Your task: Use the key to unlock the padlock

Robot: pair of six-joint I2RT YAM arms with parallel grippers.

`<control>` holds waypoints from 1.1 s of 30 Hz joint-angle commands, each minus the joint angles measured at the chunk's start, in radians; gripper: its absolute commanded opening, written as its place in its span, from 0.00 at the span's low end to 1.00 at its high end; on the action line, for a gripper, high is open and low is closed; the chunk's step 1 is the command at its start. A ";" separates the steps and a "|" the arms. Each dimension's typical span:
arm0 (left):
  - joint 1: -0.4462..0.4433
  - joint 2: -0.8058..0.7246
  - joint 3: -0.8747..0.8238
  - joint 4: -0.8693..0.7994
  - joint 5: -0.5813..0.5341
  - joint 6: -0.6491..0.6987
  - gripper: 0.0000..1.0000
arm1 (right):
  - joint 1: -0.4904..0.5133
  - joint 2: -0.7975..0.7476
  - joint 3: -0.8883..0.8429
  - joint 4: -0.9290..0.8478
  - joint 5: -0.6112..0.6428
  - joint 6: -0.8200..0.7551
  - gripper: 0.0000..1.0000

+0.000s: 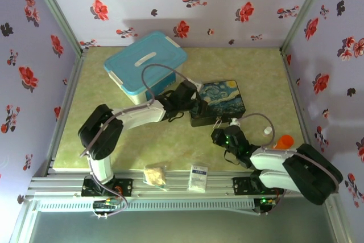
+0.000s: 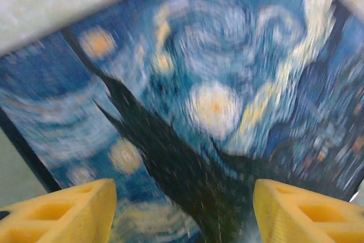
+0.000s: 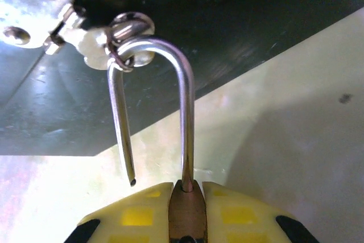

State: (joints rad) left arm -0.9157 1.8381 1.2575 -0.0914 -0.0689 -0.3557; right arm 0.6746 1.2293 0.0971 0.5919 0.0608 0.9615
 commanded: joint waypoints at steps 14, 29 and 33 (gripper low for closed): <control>-0.045 0.074 -0.018 -0.145 -0.122 0.185 0.57 | -0.018 0.570 -0.047 0.750 -0.012 0.244 0.00; -0.045 0.044 -0.132 -0.112 -0.144 0.219 0.46 | -0.050 0.523 -0.042 0.780 0.151 0.304 0.00; -0.045 0.036 -0.144 -0.101 -0.147 0.234 0.46 | -0.050 0.520 -0.012 0.794 0.153 0.354 0.00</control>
State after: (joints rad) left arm -0.9577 1.8370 1.1816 0.0135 -0.2035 -0.1608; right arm 0.6514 1.7615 0.0647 1.4078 0.0937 1.2686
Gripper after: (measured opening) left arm 0.458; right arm 0.153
